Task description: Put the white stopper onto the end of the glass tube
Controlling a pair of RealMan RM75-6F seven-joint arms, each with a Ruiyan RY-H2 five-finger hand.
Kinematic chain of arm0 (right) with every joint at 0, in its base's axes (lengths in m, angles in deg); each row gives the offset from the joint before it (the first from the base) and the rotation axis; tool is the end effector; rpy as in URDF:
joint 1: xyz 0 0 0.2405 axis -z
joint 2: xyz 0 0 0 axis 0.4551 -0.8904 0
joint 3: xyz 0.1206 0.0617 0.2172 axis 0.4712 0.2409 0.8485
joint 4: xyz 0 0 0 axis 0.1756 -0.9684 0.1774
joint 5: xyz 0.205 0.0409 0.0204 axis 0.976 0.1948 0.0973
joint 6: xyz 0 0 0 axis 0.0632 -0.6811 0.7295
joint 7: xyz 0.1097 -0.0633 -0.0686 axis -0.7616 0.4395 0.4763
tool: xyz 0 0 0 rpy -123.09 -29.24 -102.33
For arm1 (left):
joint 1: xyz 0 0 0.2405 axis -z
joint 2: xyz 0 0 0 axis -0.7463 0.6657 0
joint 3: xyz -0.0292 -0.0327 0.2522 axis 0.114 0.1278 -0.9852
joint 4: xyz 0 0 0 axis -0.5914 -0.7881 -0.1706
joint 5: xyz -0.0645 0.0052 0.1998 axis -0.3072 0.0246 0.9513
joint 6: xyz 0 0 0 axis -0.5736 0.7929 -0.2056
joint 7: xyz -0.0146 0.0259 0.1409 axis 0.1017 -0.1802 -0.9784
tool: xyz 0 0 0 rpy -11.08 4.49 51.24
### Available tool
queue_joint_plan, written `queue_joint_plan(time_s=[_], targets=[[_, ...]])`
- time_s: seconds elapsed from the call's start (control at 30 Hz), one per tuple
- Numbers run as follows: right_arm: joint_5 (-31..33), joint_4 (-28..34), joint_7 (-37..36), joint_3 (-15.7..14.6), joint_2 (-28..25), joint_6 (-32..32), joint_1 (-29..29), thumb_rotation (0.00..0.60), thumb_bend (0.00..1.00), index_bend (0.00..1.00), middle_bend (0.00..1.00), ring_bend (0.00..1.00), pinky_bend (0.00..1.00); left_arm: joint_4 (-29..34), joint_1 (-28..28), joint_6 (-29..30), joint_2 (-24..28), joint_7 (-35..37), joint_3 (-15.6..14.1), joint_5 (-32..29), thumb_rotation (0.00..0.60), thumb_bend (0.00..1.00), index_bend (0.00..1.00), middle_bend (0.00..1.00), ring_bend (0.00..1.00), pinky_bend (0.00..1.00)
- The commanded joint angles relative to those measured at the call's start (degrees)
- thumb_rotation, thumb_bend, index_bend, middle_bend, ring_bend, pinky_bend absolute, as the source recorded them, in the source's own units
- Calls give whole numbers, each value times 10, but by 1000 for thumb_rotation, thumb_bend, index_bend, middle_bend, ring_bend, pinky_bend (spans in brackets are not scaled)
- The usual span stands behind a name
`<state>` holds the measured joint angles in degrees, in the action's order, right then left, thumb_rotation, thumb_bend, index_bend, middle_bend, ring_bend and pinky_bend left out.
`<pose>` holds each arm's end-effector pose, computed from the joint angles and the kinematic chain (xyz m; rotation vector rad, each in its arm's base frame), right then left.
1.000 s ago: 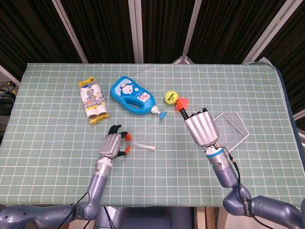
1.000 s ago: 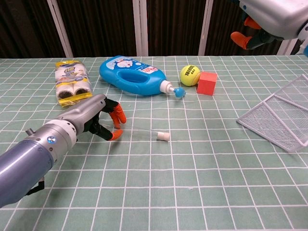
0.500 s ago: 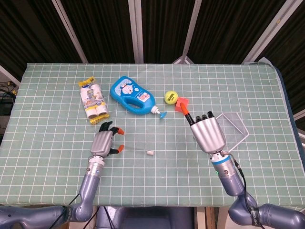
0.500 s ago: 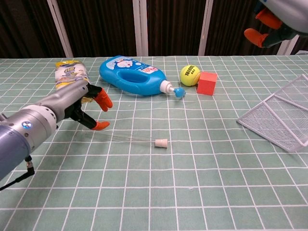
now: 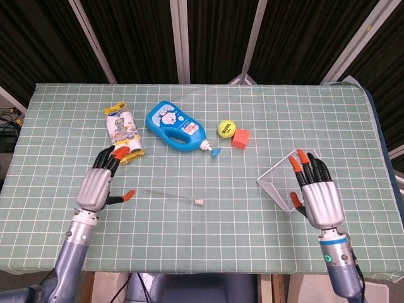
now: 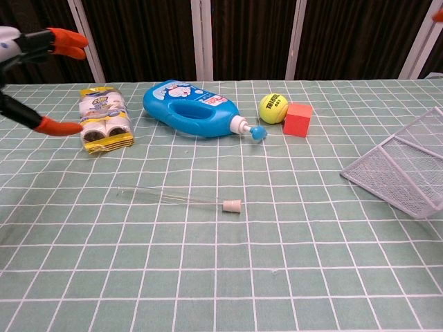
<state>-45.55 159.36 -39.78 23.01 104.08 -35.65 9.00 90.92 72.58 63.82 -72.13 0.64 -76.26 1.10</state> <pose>-0.2075 -0.2309 0.1134 1.4853 -0.6716 0.9788 -0.1593 0.2617 0.0598 -1.4868 -1.0349 -1.2668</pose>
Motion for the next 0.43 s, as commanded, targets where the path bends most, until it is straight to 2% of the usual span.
queue_joint_plan(time_s=[0.03, 0.2, 0.43], targets=[[14, -3, -89, -56, -49, -11, 64, 600, 267, 0, 0, 0, 48, -10, -67, 60, 84, 42, -80, 92, 600, 142, 49, 44, 0, 0], [8, -25, -133, -81, -80, -20, 98, 600, 251, 0, 0, 0, 11, -46, -135, 127, 144, 94, -138, 135, 600, 128, 32, 23, 0, 0], [-40, -74, -156, -83, -87, -68, 128, 600, 251, 0, 0, 0, 11, -101, -184, 190, 172, 160, -154, 162, 600, 127, 32, 19, 0, 0]])
